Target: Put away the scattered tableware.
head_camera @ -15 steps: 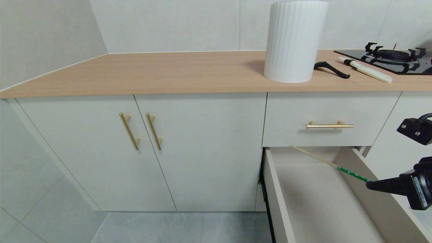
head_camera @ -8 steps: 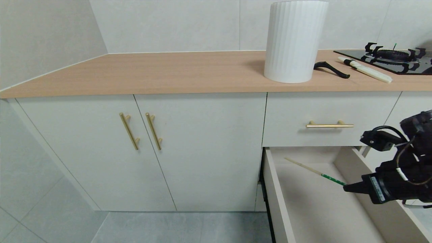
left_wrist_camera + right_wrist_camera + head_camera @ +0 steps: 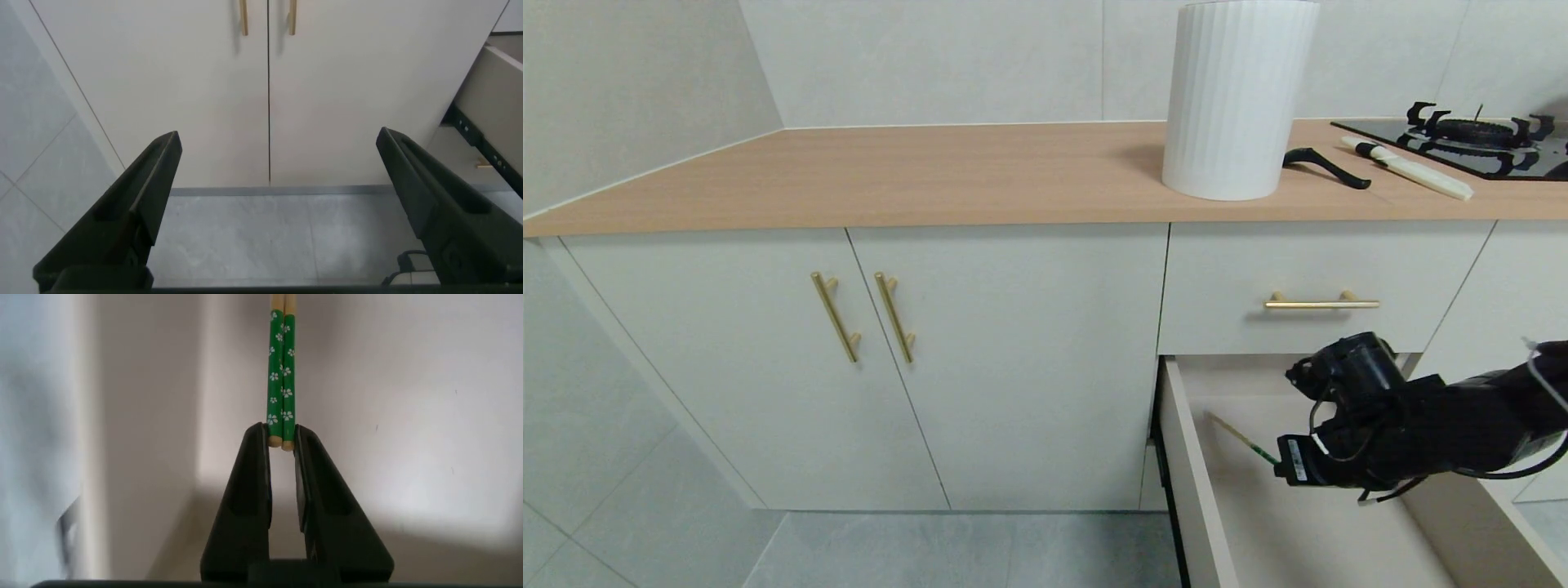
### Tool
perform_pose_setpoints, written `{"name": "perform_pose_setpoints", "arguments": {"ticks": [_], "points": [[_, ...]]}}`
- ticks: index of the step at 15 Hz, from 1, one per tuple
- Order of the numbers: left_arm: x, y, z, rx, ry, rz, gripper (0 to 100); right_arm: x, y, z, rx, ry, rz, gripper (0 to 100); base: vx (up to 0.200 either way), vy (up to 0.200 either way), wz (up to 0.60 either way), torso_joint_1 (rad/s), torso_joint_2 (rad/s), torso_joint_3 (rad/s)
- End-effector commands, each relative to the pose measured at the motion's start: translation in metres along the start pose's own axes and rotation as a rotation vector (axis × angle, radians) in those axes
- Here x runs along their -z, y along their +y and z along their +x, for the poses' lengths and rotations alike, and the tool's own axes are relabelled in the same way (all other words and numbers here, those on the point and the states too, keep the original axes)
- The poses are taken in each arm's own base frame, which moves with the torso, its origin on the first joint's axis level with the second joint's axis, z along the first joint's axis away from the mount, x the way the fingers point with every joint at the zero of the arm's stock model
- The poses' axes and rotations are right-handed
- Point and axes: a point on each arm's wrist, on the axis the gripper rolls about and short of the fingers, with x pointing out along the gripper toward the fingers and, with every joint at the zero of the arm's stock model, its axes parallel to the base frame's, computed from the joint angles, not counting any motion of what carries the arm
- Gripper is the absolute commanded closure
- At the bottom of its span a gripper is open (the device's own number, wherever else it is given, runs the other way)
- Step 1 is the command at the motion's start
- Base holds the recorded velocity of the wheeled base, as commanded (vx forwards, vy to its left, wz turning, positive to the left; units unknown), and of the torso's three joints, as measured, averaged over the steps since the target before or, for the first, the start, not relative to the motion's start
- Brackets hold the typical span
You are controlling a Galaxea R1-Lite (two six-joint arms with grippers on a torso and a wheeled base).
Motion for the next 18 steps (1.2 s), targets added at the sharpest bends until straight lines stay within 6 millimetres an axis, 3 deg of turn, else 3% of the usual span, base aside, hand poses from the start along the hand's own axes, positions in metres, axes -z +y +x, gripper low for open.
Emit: {"name": "perform_pose_setpoints", "arguments": {"ticks": [1,8,18], "points": [[0.000,0.000,0.000,0.000,0.000,0.000,0,0.017,-0.001,0.044,0.065,0.100,0.003,100,0.000,0.000,0.00,0.000,0.00,0.000],[0.000,0.000,0.000,0.000,0.000,0.000,0,0.043,0.015,0.071,0.128,0.191,-0.076,100,0.000,0.000,0.00,0.000,0.00,0.000],[0.000,0.000,0.000,0.000,0.000,0.000,0,0.044,0.015,0.074,0.130,0.187,-0.076,100,0.000,0.000,0.00,0.000,0.00,0.000]]}}
